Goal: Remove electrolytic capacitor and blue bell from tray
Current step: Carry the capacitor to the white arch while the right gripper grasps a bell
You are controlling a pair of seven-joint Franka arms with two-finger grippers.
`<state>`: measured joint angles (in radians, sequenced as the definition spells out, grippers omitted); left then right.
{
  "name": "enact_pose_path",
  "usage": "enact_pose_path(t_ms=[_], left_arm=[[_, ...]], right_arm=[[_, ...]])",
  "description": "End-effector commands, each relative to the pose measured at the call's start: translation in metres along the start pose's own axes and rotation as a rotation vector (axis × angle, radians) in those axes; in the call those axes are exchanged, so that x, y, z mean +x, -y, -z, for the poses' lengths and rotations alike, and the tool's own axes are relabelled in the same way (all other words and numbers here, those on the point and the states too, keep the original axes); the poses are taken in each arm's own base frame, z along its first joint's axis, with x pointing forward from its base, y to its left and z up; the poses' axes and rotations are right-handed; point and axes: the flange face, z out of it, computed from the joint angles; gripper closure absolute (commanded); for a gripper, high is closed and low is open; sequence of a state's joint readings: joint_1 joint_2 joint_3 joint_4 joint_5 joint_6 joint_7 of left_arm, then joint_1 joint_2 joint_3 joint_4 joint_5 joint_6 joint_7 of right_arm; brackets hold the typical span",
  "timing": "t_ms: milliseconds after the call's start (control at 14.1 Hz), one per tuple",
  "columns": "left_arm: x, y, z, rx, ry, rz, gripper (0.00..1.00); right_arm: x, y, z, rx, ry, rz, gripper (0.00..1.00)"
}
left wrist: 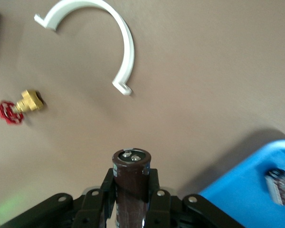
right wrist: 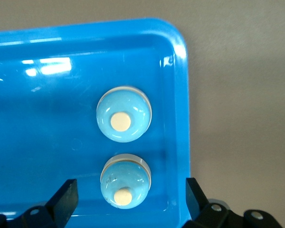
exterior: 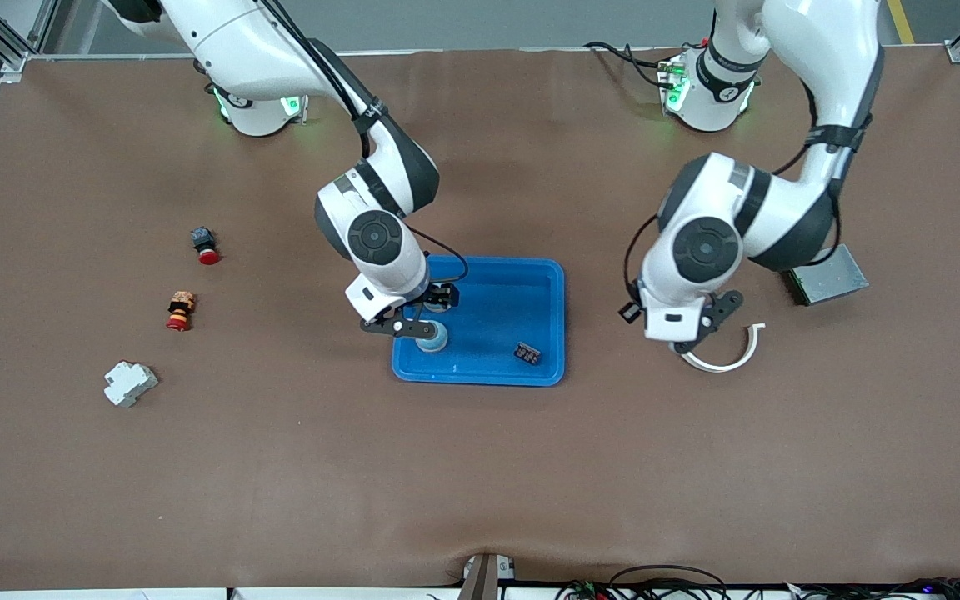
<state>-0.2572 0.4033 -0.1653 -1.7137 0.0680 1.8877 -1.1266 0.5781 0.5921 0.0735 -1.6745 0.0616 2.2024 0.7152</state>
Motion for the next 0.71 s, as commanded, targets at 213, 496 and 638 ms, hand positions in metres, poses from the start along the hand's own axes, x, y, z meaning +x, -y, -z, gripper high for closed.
enact_pose_path(t_ms=[213,496,638], left_arm=[[0.072,0.046,-0.041,0.025,0.042,-0.092,1.0],[0.104,0.072,-0.089,0.032,0.025,-0.131,1.0],[0.114,0.08,-0.104,0.045,0.003,-0.137,1.0]], right_arm=[[-0.011,0.014,-0.018,-0.016,0.012,0.023,0.0],[-0.015,0.02,-0.028,-0.012,0.009,0.034,0.0],[-0.019,0.024,-0.032,-0.012,0.01,0.042,0.0]])
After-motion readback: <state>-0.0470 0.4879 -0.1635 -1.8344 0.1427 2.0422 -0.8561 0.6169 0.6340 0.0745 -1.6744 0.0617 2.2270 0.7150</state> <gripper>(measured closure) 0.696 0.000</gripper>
